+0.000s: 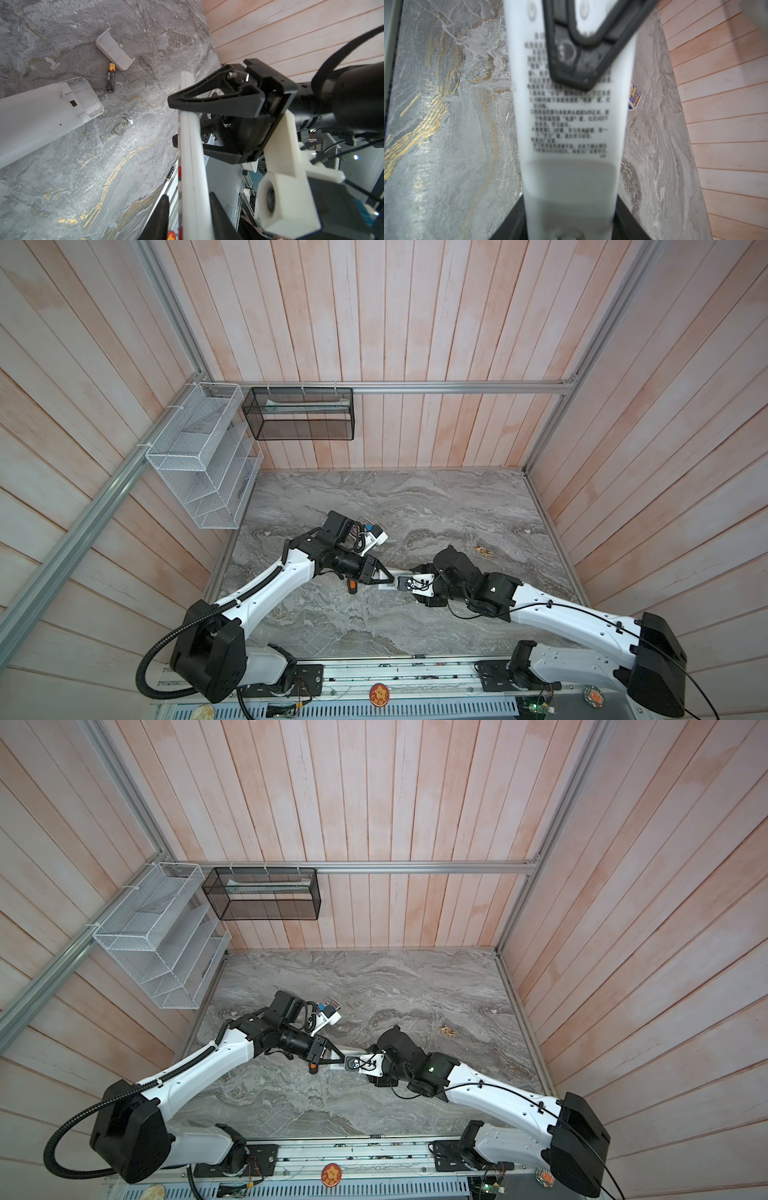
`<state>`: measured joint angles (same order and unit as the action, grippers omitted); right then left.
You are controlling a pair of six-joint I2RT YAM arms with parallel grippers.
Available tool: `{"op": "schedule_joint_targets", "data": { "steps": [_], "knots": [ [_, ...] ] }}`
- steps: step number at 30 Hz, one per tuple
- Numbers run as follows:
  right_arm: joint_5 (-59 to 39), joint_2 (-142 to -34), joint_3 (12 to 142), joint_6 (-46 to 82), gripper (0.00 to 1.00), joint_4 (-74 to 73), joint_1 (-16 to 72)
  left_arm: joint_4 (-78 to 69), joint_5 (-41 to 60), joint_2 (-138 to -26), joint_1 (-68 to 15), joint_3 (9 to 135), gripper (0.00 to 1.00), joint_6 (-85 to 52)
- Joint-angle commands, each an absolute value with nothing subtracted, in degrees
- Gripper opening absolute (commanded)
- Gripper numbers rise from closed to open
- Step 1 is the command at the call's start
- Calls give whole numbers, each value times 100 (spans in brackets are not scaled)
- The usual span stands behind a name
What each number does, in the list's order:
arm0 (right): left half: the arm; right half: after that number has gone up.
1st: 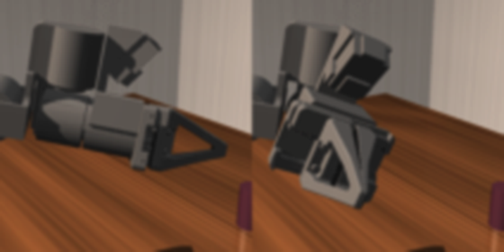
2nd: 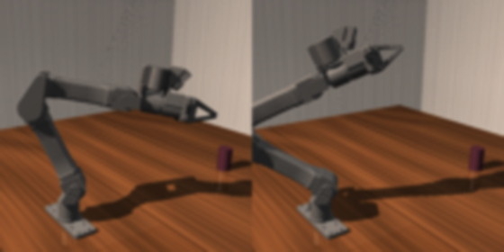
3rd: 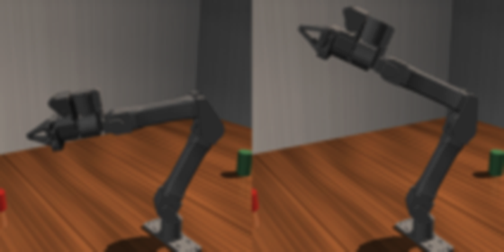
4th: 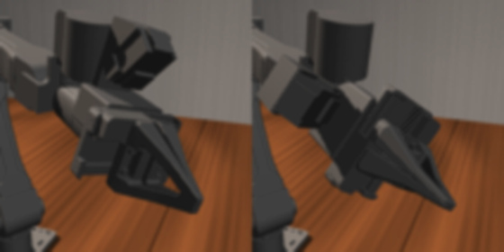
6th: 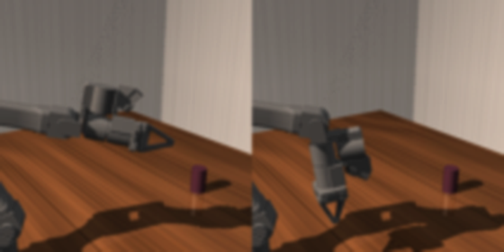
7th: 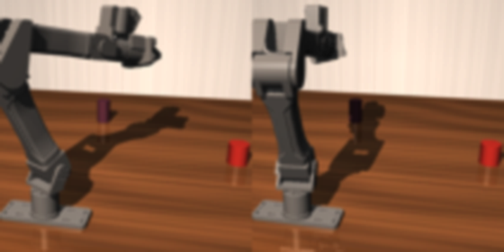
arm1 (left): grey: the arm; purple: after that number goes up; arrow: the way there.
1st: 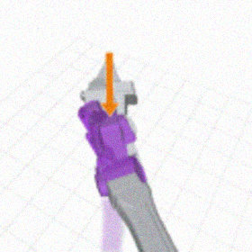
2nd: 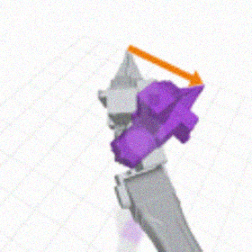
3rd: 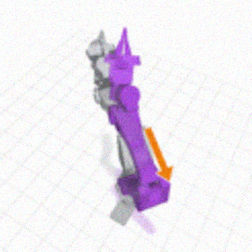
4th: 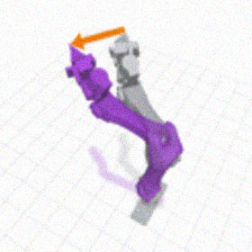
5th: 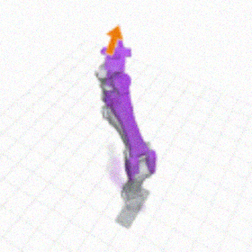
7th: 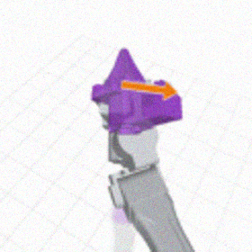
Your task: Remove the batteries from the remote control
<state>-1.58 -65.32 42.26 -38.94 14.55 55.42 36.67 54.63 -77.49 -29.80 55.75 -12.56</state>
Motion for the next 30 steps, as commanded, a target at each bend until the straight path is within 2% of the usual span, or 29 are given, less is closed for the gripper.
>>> {"op": "schedule_joint_targets", "data": {
  "steps": [1,4,6,9,12,15,18,21,24,28,30],
  "knots": [
    [-305,-6514,4239,-3591,32,1267,5528,3334,5511,-7581,-3006,5448,21,-1387],
    [-345,-6516,4245,-3444,35,1210,5528,3277,5513,-7567,-3006,5397,8,-1440],
    [-337,-6467,4270,-3225,43,1157,5522,3286,5483,-7554,-3006,5383,7,-1433],
    [-434,-6202,4280,-2604,67,1009,5407,3420,5324,-7515,-3006,5382,6,-1389],
    [-469,-5781,4335,-1465,98,891,5060,3449,5165,-7422,-3010,5252,6,-1389],
    [-374,-5317,4365,-170,98,856,4767,3284,4998,-7281,-3006,4947,6,-1582],
    [-83,-5071,4577,1806,98,1149,4440,3037,4907,-7144,-3006,4630,7,-1848],
    [-856,-5281,4934,3006,98,1867,3884,2862,4698,-6993,-3008,4397,6,-2123],
    [-1350,-5641,5112,3403,97,2525,3799,2797,4582,-6923,-3015,4236,6,-2255],
    [-1906,-6067,5029,3645,85,3054,3850,2953,4426,-6895,-3015,4145,7,-2224],
    [-1897,-6124,4836,3827,85,3041,4024,3098,4325,-6903,-3015,4151,7,-2160]
  ]
}}
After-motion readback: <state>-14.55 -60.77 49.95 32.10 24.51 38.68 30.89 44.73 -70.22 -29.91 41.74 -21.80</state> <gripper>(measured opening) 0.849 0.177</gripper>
